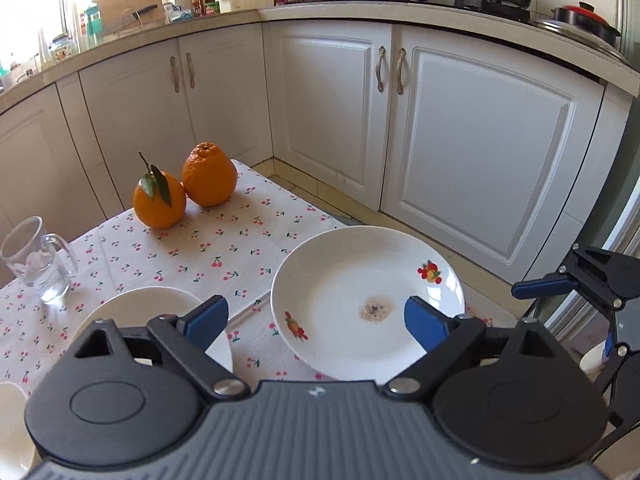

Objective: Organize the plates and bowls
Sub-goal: 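Lower the stained plate onto the cloth and open the left gripper, then reach the right gripper to the large flower plate and grasp its rim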

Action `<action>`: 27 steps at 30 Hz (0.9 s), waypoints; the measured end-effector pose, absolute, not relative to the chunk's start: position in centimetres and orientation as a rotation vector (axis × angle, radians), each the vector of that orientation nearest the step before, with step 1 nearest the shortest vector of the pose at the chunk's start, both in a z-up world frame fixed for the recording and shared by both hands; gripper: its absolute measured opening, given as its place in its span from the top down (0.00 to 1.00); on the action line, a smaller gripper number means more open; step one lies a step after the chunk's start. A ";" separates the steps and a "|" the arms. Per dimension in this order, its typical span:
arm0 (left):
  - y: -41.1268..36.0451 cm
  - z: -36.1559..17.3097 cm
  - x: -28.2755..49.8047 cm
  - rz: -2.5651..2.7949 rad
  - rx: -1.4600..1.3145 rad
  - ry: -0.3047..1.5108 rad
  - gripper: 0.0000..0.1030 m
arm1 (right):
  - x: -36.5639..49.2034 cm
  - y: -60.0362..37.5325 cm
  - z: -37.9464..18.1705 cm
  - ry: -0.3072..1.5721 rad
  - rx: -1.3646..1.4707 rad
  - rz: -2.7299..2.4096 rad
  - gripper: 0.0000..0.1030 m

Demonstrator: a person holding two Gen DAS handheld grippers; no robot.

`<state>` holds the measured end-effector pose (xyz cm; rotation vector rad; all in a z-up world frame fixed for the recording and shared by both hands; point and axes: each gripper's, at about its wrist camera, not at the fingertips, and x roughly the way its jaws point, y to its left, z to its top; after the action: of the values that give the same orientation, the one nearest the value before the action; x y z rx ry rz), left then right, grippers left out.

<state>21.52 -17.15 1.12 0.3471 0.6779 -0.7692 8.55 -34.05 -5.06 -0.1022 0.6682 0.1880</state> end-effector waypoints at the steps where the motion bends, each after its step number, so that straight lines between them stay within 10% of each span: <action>1: -16.5 1.3 20.4 -0.761 0.354 0.663 0.08 | 8.1 -33.8 -4.9 0.658 -0.100 0.184 0.00; 27: -3.3 -4.9 5.2 -0.478 0.300 0.641 0.08 | 3.6 -27.9 -5.2 0.628 -0.006 0.277 0.00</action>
<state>5.18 -3.30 -4.91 0.2999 0.6412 -0.4777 3.63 -27.93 -5.25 -0.0060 0.6284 0.2774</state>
